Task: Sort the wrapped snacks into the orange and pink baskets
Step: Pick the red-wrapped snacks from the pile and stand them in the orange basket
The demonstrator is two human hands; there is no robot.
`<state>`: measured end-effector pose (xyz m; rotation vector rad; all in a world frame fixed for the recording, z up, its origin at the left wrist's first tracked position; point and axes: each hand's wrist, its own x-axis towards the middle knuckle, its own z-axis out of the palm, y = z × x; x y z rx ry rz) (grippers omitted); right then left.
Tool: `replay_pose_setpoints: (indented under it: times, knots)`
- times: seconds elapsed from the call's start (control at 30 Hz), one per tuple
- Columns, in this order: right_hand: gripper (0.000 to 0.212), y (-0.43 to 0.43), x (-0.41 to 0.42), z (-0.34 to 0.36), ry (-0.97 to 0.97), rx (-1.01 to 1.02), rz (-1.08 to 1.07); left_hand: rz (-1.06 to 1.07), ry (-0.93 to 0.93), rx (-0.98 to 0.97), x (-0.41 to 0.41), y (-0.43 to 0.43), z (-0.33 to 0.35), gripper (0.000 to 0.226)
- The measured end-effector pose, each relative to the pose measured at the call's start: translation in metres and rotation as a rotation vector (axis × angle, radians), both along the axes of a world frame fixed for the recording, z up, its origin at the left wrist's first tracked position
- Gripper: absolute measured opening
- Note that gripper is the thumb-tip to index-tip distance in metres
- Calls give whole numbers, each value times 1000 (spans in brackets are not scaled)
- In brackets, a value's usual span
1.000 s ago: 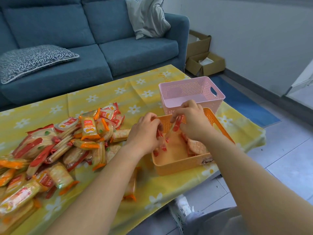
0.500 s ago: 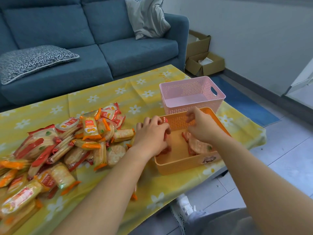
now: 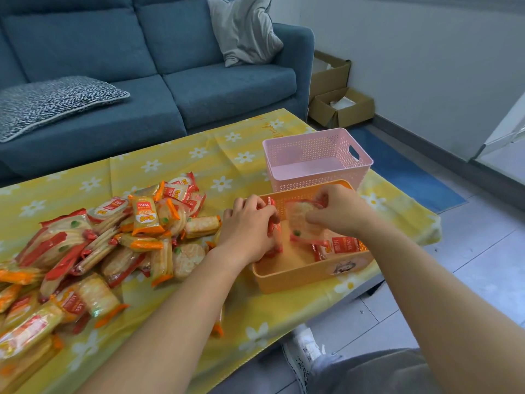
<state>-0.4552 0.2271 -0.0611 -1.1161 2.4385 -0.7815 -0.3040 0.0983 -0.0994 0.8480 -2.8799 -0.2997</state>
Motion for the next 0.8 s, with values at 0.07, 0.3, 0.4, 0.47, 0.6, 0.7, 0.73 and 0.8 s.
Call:
replay_pose_setpoints:
  times: [0.07, 0.3, 0.4, 0.47, 0.6, 0.7, 0.73, 0.8]
  knots:
    - [28, -5, 7, -5, 10, -51, -84, 10, -6, 10, 0, 0, -2, 33]
    - [27, -23, 27, -24, -192, 4, 10, -100, 22, -75, 0, 4, -1, 74]
    - [17, -14, 11, -17, -283, 88, 99, -137, -31, -81, 2, 2, -2, 62]
    - [25, -3, -7, -19, -108, 108, -5, -146, -39, -98, 3, 2, -3, 51]
    - [30, 6, -16, -35, 188, 237, -78, -127, -25, -92, 1, 4, -4, 47]
    - [50, -2, -1, -43, 261, 456, -39, -104, 10, -56, 3, 5, -5, 42]
    - [64, -4, 1, -45, 292, 506, -53, -101, 14, -54, 4, 5, -6, 41]
    - [85, -8, 3, -45, 310, 550, -98, -101, 3, -61, 3, 5, -6, 42]
